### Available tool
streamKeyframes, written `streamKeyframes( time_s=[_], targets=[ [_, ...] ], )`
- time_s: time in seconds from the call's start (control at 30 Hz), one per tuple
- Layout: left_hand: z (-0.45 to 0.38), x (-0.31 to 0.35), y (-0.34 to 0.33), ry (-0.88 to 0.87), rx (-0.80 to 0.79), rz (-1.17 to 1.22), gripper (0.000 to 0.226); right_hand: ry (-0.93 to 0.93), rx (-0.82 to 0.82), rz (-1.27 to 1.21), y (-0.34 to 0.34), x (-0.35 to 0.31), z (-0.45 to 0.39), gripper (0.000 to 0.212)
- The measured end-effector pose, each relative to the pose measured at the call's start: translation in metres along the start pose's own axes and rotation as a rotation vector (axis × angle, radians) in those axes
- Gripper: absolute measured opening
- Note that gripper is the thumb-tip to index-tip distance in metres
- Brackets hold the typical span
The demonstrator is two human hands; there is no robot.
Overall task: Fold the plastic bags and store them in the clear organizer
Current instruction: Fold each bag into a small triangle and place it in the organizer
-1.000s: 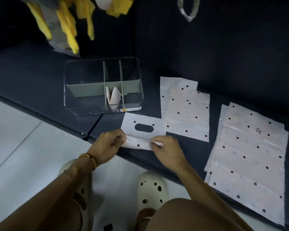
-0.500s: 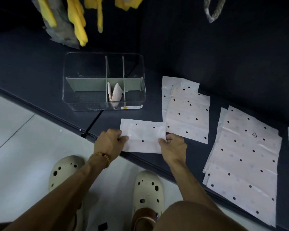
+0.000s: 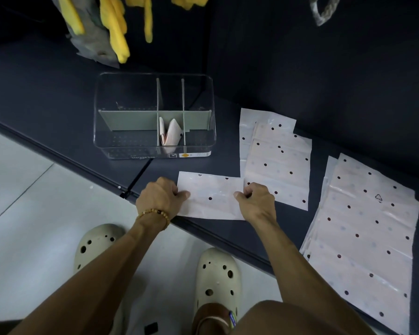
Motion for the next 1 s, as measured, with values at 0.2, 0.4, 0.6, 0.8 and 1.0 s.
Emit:
streamKeyframes(
  time_s=[0.2,0.4,0.6,0.8,1.0],
  targets=[
    [0.02,0.001,-0.003,-0.629,0.255,-0.197,0.027,-0.016,-0.008,0.006,0.001,-0.003,-0.001,0.023],
    [0.019,-0.022,-0.023,-1.025,0.06,-0.304,0.04,-0.024,-0.045,0.009,0.003,-0.003,-0.005,0.029],
    [0.017,-0.025,-0.027,-0.966,0.022,-0.247,0.044,0.335,0.442,0.416,-0.009,-0.007,0.029,0.028],
    [0.021,-0.025,-0.025,-1.022,0.024,-0.262,0.044,0.82,0.194,0.508,-0.06,-0.009,0.048,0.05],
    [0.018,-0.028,-0.025,-0.947,-0.02,-0.248,0.044,0.829,0.107,0.655,-0.022,0.041,0.025,0.05]
  ],
)
Point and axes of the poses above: each hand's wrist, its own z-axis away from the middle knuckle, its own y-axis out of the back of the hand, x = y × z, the point moved 1 cm from there along -z, towards the middle knuckle, and after that the axes turned 10 degrees about z, right-handed, at the moved point
